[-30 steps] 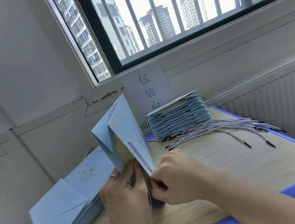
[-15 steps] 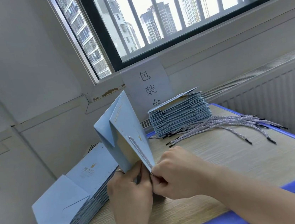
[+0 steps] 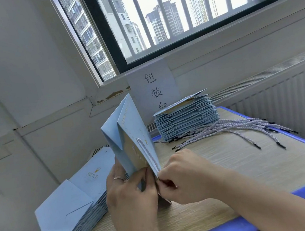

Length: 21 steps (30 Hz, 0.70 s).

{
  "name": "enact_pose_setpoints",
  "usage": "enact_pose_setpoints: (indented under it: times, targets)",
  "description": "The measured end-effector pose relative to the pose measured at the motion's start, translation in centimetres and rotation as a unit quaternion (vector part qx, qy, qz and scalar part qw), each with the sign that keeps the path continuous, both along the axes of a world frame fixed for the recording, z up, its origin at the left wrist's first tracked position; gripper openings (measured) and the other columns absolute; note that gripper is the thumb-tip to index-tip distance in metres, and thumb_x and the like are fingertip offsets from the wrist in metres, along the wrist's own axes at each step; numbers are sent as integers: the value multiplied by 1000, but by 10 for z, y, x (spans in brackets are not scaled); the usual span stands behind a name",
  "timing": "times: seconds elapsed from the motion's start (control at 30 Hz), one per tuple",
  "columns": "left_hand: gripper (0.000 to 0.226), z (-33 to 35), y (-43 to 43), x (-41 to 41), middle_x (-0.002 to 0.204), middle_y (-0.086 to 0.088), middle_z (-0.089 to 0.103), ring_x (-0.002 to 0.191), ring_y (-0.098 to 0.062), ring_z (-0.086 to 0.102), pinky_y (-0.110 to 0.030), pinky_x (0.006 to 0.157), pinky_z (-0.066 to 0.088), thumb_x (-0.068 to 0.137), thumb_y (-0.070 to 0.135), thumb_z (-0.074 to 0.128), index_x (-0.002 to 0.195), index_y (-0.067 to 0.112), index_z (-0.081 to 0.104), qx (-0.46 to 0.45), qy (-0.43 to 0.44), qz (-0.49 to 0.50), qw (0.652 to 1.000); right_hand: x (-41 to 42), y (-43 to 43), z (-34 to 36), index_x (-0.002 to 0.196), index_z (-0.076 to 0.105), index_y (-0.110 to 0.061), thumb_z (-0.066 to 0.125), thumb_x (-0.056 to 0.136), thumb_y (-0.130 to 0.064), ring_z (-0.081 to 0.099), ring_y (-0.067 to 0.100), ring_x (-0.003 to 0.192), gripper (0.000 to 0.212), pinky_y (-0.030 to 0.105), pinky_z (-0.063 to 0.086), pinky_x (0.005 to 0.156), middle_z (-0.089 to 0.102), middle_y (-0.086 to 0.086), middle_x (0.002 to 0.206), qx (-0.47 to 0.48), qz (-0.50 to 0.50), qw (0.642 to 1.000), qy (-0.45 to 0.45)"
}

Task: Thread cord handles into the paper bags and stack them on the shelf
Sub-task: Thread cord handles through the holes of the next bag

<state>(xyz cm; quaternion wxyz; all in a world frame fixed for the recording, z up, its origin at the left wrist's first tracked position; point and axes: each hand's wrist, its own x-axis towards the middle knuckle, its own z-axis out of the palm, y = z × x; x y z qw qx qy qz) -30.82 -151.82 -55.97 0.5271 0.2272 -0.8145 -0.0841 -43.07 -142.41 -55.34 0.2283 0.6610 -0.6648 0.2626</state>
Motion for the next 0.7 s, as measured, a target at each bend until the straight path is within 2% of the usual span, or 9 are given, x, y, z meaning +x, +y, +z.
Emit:
enact_pose_setpoints:
  times: [0.1, 0.23, 0.3, 0.33, 0.43, 0.5, 0.57, 0.63, 0.7]
  targets:
    - [13, -1, -1, 1, 109, -12, 69, 92, -37, 67, -28, 62, 44, 72, 16, 71, 60, 19, 75, -36, -9, -14, 999, -1, 1, 0, 51, 37, -17, 41, 78, -36, 38, 28, 42, 34, 28, 33, 43, 37, 3, 44, 3, 4, 1000, -1]
    - [8, 3, 8, 4, 128, -13, 65, 75, -24, 69, -30, 64, 51, 71, 17, 75, 65, 13, 77, -65, 77, -19, 995, -4, 2, -1, 51, 42, -16, 50, 83, -36, 40, 28, 43, 38, 28, 36, 43, 43, 3, 45, 13, 0, 1000, 17]
    - [21, 6, 13, 10, 123, -13, 67, 66, -28, 67, -38, 59, 53, 83, 18, 71, 68, 5, 75, -97, 146, -9, 985, -5, 1, -2, 53, 44, -15, 50, 85, -37, 44, 28, 45, 39, 29, 39, 46, 46, 3, 47, 20, -4, 999, 27]
    - [27, 10, 16, 14, 118, -14, 69, 69, -29, 68, -41, 58, 53, 89, 19, 67, 69, 2, 73, -107, 179, -16, 978, -5, 1, -2, 54, 44, -15, 49, 86, -37, 45, 29, 45, 39, 29, 41, 47, 48, 3, 48, 23, -5, 999, 32]
    - [39, 44, 27, 24, 111, -4, 72, 77, -12, 67, -43, 59, 53, 95, 43, 58, 86, 6, 65, -43, 226, -46, 972, -2, 0, -1, 54, 42, -16, 42, 86, -36, 44, 26, 42, 38, 27, 40, 47, 48, 1, 48, 28, 3, 999, 45]
    - [45, 75, 29, 24, 102, 8, 70, 73, -9, 63, -40, 66, 51, 88, 59, 57, 102, 16, 57, 3, 189, -19, 982, 2, -1, 0, 55, 43, -17, 36, 87, -36, 44, 24, 41, 38, 26, 38, 45, 50, -1, 49, 38, 3, 997, 62]
    - [42, 98, 22, 20, 83, 10, 63, 66, -9, 57, -32, 67, 42, 86, 58, 61, 107, 22, 53, 0, 96, 37, 995, 6, -2, 0, 56, 45, -18, 34, 89, -35, 45, 24, 40, 39, 26, 39, 44, 52, -2, 50, 45, -2, 996, 81]
    - [24, 110, 12, 15, 66, 8, 59, 62, -5, 51, -25, 57, 35, 90, 45, 60, 93, 21, 58, 4, 17, 60, 998, 8, -2, -2, 57, 47, -18, 37, 91, -34, 46, 24, 40, 39, 26, 38, 42, 52, -2, 50, 42, -5, 994, 96]
    - [22, 114, 4, 16, 54, 1, 55, 59, -9, 51, -18, 53, 33, 93, 31, 56, 78, 16, 59, 3, -18, 59, 998, 8, -3, -5, 58, 47, -18, 41, 93, -34, 48, 24, 40, 39, 26, 36, 41, 53, -2, 51, 34, 2, 994, 108]
